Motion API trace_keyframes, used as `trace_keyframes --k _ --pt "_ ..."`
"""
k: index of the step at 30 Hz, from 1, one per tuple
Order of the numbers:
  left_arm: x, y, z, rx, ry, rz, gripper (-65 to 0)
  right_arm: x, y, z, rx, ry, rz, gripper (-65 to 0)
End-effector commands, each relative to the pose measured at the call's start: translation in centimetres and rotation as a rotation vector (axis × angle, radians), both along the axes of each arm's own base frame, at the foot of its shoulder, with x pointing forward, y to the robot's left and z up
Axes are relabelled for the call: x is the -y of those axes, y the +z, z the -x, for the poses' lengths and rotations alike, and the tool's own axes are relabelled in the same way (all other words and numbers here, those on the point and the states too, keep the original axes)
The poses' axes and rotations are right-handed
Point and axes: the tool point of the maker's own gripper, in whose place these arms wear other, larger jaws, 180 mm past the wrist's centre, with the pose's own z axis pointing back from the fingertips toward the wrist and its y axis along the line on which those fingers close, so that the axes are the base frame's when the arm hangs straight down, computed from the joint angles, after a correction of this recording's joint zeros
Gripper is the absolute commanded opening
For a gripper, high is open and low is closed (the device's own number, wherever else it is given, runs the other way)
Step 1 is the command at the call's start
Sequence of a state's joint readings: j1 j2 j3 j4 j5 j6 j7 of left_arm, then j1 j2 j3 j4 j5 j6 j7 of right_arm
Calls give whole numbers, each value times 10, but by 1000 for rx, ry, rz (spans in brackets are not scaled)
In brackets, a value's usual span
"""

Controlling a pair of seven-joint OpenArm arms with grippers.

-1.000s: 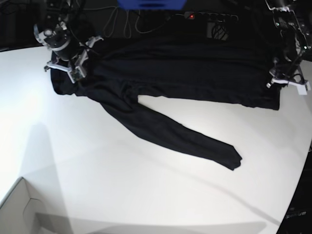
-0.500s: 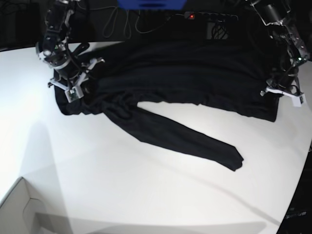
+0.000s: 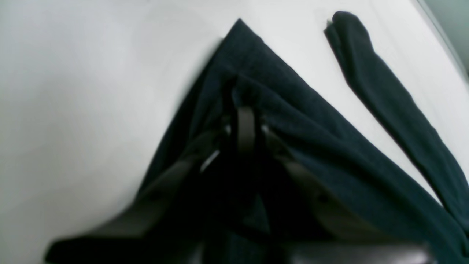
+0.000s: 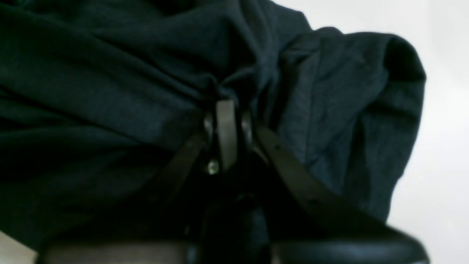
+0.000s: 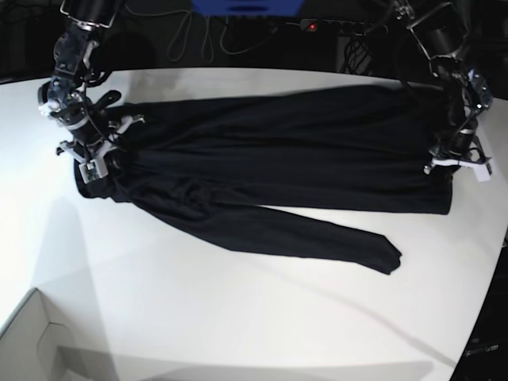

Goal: Layout the t-shirt on the table in an organized manner, then fold the t-shirt properly
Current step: 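Lower the folded edge and release it with the left gripper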

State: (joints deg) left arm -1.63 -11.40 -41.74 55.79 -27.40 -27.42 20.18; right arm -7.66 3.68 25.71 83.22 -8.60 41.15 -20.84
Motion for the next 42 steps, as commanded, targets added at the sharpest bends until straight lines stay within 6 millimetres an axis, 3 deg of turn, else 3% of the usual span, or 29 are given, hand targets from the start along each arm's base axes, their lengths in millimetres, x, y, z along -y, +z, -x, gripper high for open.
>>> trace_keyframes --k 1,4,13,26,31,38,42 --pt "12 -33 23 -199 -53 -14 -650 23 -15 18 -118 -20 109 -650" --pt "12 -19 17 -181 -72 -38 -650 23 -14 18 -117 -20 110 -650" --pt "-11 23 46 -164 -49 -68 -650 22 -14 18 -116 -20 106 -650" --pt "-9 -4 55 -222 -39 -12 -644 20 -15 17 -116 -18 103 -650" --pt "-9 -9 38 -215 -28 32 -577 20 -15 18 -118 -18 102 -650" --pt "-9 0 15 -183 -30 48 -574 21 -13 16 -113 -23 103 -650" --pt "-15 7 13 -181 -37 34 -574 23 -12 17 -114 -24 109 -650"
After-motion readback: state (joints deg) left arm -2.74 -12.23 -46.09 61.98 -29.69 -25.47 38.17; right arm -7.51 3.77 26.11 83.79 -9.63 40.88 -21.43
